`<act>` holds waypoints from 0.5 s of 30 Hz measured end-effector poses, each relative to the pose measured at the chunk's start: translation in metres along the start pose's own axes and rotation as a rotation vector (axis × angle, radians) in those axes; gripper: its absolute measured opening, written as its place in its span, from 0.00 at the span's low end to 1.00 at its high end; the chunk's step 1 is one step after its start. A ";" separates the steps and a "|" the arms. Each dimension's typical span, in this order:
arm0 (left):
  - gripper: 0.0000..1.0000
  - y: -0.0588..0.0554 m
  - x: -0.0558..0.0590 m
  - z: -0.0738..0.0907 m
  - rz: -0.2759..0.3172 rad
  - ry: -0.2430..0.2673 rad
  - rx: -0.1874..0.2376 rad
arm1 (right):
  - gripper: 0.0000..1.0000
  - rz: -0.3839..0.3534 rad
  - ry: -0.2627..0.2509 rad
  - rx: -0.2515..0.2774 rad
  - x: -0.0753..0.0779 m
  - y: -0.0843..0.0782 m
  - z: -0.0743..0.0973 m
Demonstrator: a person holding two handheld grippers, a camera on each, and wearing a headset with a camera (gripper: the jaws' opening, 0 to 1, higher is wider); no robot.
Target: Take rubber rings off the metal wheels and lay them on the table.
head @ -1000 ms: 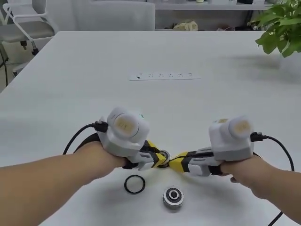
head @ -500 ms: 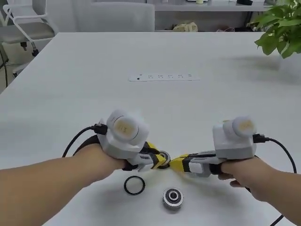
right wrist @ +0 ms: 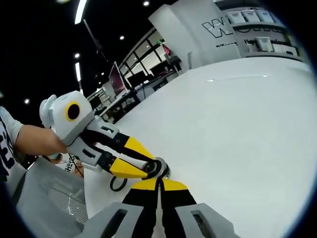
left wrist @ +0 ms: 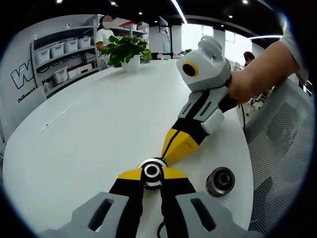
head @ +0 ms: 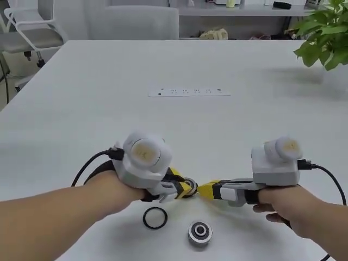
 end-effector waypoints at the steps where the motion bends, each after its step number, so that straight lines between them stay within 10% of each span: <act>1: 0.07 0.000 0.000 0.000 0.001 0.001 -0.001 | 0.00 0.000 -0.001 0.000 0.000 0.000 0.000; 15: 0.07 0.001 0.002 -0.001 -0.006 0.006 0.000 | 0.00 -0.038 0.002 0.012 0.000 0.000 0.002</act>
Point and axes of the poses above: the centre of the closed fingertips' face, and the gripper's own axes: z roughly backward along the fingers, x roughly to its right, y roughly out of its top, the point moved 8 cm from there along z, roughly backward along the fingers, and after that the axes turned 3 degrees about z, right-handed, at the moved point
